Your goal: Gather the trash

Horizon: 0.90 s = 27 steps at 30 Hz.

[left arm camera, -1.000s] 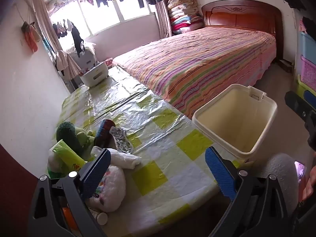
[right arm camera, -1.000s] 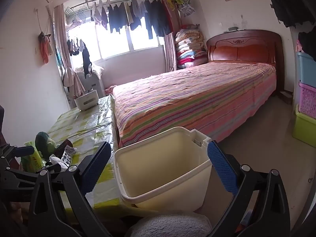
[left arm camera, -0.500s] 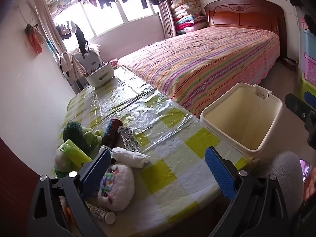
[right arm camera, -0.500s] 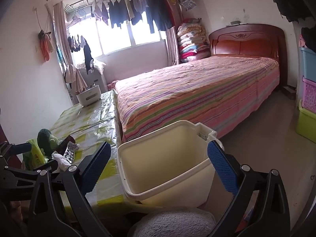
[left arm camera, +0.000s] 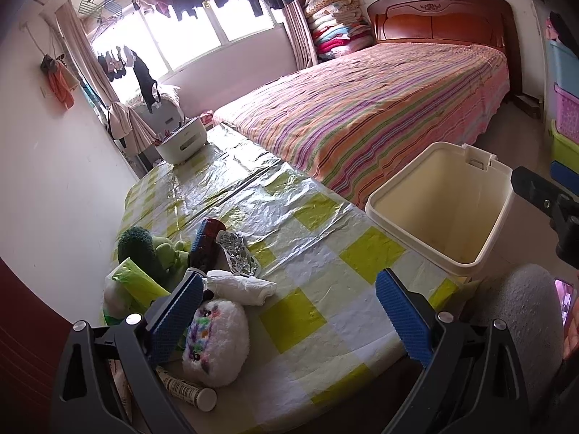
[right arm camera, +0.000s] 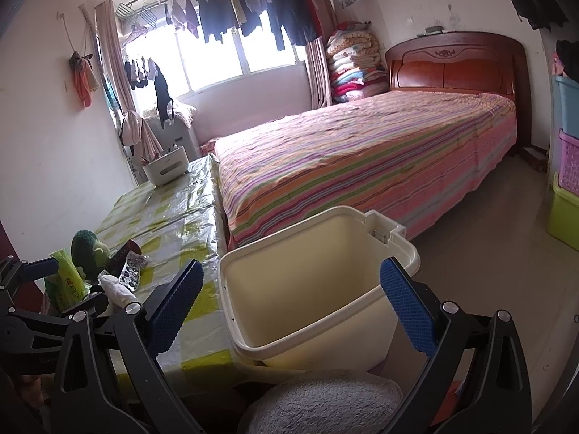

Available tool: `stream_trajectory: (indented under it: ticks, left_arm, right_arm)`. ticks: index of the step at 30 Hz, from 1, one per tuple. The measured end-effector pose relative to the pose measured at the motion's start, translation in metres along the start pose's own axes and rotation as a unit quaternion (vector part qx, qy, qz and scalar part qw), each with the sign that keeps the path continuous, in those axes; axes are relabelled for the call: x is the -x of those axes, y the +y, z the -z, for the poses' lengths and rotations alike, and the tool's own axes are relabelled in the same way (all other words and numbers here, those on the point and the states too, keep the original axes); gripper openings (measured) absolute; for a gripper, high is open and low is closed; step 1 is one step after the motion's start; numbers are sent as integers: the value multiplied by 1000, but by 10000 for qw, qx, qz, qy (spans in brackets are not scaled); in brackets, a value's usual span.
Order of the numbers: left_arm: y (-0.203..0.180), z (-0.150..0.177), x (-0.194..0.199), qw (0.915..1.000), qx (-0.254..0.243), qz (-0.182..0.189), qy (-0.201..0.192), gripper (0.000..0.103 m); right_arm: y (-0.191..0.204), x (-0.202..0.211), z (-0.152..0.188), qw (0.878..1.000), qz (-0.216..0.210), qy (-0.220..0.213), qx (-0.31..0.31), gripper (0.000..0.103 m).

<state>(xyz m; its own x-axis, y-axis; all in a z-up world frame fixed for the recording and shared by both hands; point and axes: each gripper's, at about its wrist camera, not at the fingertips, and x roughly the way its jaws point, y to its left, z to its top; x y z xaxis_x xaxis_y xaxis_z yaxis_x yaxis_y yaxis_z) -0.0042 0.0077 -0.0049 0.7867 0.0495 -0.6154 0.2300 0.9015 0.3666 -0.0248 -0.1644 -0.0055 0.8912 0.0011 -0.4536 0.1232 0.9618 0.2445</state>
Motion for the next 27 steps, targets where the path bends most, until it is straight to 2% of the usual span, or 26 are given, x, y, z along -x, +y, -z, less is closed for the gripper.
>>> stream_trajectory:
  ticks: [8, 27]
  left_arm:
    - [-8, 4, -1, 9998, -186, 0, 9, 94]
    - [-7, 5, -1, 9998, -172, -2, 32, 94]
  right_arm:
    - [-2, -2, 3, 9999, -33, 72, -103, 97]
    - [-2, -5, 7, 9998, -73, 149, -108, 97]
